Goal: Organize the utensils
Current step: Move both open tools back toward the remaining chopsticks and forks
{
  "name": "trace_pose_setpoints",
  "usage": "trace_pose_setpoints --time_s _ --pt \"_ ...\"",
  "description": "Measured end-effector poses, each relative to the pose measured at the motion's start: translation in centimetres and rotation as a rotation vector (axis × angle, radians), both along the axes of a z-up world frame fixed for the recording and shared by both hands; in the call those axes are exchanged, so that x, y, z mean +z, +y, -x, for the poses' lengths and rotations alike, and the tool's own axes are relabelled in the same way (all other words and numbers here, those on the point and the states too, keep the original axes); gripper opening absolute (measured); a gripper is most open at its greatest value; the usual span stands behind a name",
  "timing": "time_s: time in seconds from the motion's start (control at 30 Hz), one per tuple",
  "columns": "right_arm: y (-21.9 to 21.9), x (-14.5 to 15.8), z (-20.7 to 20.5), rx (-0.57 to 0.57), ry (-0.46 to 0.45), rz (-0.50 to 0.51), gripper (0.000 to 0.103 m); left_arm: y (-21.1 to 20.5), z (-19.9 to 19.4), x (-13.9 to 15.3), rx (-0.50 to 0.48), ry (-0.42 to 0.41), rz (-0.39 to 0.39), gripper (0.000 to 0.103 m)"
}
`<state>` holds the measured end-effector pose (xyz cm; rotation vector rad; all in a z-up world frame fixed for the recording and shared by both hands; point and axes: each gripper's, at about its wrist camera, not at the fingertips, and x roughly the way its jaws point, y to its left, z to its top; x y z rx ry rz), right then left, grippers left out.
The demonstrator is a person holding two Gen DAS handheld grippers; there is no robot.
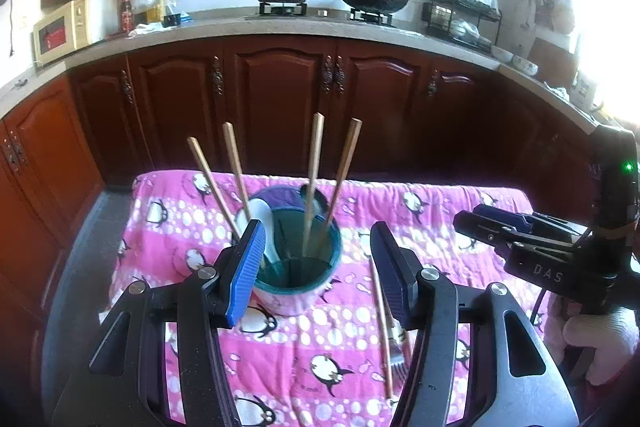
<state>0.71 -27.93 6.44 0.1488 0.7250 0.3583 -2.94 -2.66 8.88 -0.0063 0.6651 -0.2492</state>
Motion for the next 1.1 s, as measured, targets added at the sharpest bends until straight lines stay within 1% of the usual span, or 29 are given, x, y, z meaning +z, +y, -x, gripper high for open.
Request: trace_pose_setpoints --time_s 0.23,0.4,0.57,0.73,0.87,1.0,1.1 --pt "-1.4 -0.8 0.9 -0.023 0.023 0.007 0.038 -1.7 0.4 -0.5 -0.035 0.021 0.003 0.054" --pt "-2.3 -1.5 1.3 -0.04 0.041 0.005 0.039 -2.7 0.5 -1.3 -0.056 0.047 0.02 0.055" --pt "-3.2 -2.9 1.7 -0.047 0.071 0.006 0.04 -3.4 0.2 -3.0 -0.078 0.103 0.04 0.055" --pt "-4.0 -5.7 1.4 -0.049 0.14 -0.001 0.04 -3.7 -0.2 -5.7 -0.097 0.171 0.046 0.055" --pt "-4.4 -9.2 0.6 -0.034 0.234 -0.013 0.04 -4.0 -0.7 -8.5 -0.107 0.224 0.04 0.055" --pt "-4.4 -12.2 -0.1 -0.029 0.304 -0.001 0.04 -4.6 -1.3 -11.3 -0.128 0.284 0.028 0.055" --pt "-4.4 -14.0 -0.4 -0.028 0.342 0.0 0.037 -5.4 -1.8 -13.3 -0.149 0.327 0.016 0.054"
